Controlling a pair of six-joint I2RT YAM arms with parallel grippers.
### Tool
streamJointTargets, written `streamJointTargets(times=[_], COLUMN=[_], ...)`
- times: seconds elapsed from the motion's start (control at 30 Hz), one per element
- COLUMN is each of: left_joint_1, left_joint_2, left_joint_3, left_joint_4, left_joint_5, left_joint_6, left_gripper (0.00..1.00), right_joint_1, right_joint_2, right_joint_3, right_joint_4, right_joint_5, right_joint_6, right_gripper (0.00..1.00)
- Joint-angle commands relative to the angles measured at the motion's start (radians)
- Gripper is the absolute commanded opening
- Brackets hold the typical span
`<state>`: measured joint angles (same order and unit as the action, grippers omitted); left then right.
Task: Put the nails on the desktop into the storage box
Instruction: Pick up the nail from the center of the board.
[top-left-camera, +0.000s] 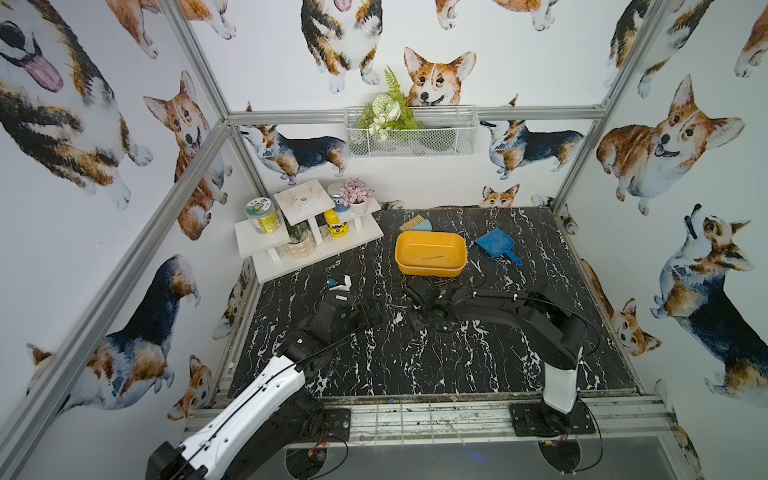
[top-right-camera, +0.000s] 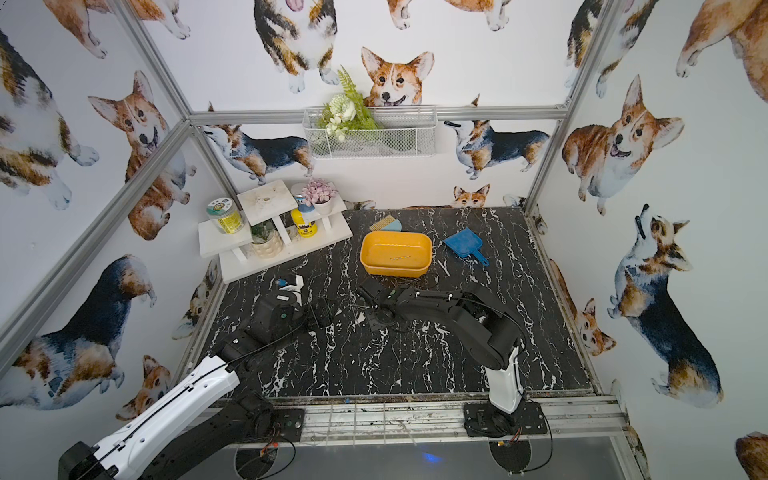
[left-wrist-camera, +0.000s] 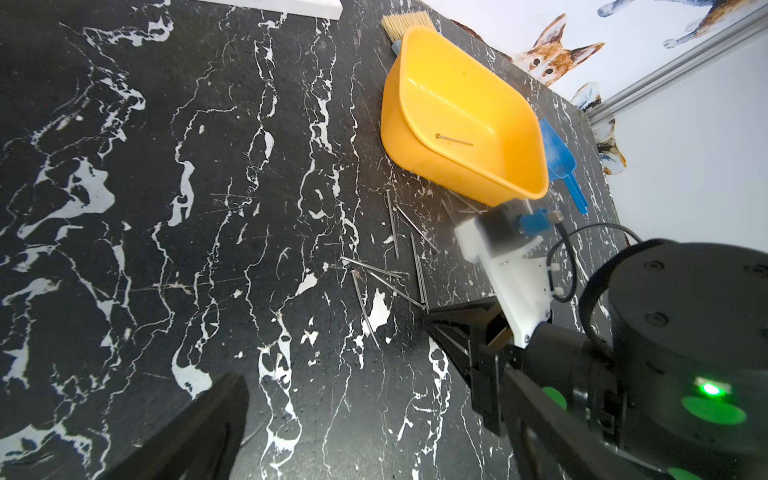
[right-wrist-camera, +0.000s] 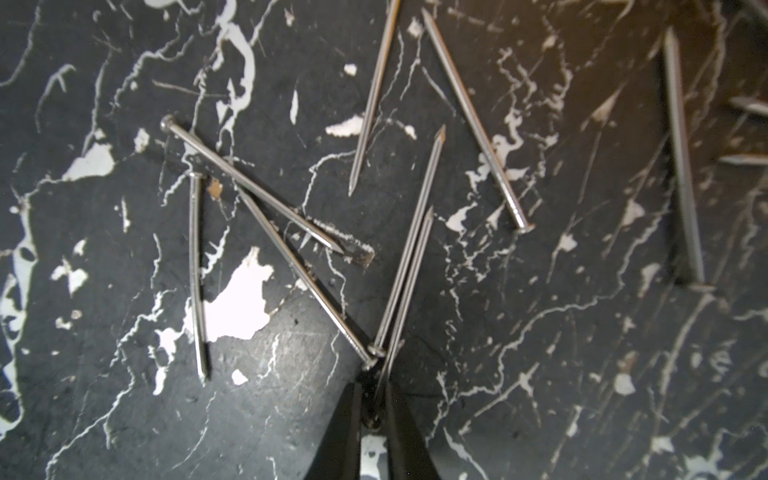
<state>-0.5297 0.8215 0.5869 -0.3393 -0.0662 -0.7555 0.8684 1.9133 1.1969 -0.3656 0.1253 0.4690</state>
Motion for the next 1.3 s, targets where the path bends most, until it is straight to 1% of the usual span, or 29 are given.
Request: streamJointTargets(times=[0.0, 0.57, 0.87, 1.27], left_joint_1=[0.002, 0.002, 0.002, 0.002], left_joint_2=[-0.004, 0.007, 0.02, 0.078], left_joint_3=[0.0, 0.006, 0.014, 0.053], left_joint_4=[0.014, 0.028, 0.038, 0.047], left_joint_5=[-0.001, 0.002, 0.006, 0.022], left_joint_6=[0.008, 0.008, 0.012, 0.032], left_gripper=[1.0, 1.0, 1.0, 1.0], right_joint_1=[0.0, -0.009, -0.012, -0.014], right_joint_2=[0.017, -0.054, -0.122, -0.288], right_joint_3=[-0.014, -0.088, -0.149, -0.245], right_joint_4=[-0.054, -0.062, -0.058, -0.065], right_joint_5=[0.008, 0.02, 0.02, 0.02], right_joint_6=[0.017, 0.036, 0.03, 0.016], right_gripper=[0.14, 0.0, 0.0, 0.0])
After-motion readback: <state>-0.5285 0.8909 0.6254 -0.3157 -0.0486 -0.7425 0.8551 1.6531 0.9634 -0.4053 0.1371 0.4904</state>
